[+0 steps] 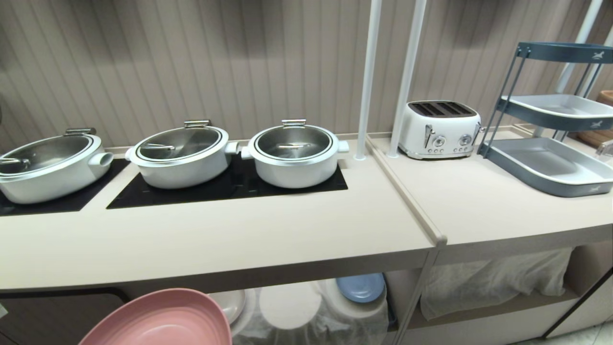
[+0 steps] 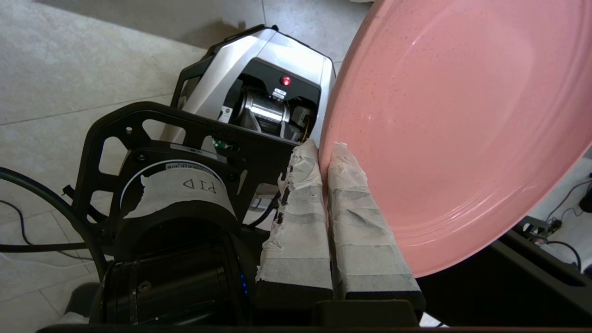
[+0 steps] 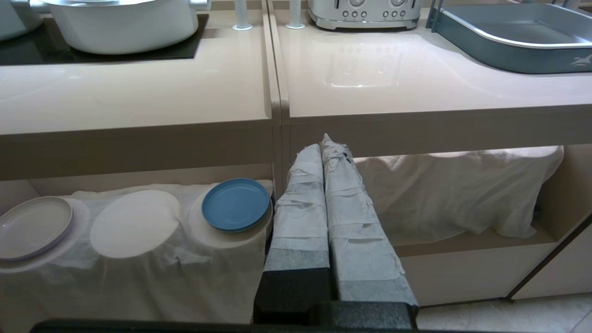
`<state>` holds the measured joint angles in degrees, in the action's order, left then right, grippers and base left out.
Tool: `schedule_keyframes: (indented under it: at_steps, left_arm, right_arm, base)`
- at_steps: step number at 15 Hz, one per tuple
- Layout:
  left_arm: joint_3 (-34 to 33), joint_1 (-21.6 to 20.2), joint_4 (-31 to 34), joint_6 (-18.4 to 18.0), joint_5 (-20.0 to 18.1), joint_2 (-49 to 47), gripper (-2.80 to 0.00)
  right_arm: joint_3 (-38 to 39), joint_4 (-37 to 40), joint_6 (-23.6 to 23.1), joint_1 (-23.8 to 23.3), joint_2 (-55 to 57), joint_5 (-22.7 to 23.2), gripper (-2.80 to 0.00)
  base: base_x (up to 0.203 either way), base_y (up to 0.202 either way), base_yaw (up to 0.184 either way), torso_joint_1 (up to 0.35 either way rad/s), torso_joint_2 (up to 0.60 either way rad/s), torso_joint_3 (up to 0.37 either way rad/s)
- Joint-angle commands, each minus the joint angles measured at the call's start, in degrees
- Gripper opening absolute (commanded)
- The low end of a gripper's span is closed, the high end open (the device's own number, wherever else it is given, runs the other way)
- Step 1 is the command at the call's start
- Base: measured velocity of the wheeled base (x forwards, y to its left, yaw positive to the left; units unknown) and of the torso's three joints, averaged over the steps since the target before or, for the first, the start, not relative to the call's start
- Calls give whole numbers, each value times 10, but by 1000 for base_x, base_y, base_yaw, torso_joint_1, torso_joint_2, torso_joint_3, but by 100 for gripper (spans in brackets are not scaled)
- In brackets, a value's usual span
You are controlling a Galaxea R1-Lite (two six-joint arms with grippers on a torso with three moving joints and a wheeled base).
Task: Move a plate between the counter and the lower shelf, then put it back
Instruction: Put the plate in the cupboard
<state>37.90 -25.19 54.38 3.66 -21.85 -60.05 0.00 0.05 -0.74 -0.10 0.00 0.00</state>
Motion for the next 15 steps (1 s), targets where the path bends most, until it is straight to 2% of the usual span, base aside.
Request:
schedule_keyframes:
  at_steps: [1, 15]
  left_arm:
    - [0, 0, 3, 0, -2, 3, -280]
    - [-2, -1, 3, 1, -5, 3, -280]
  right_arm:
    - [0, 0, -1, 0, 0, 0, -280]
    - [0, 0, 3, 0, 0, 0, -280]
  base:
    - [0, 0, 0, 0, 0, 0]
    - [0, 0, 0, 0, 0, 0]
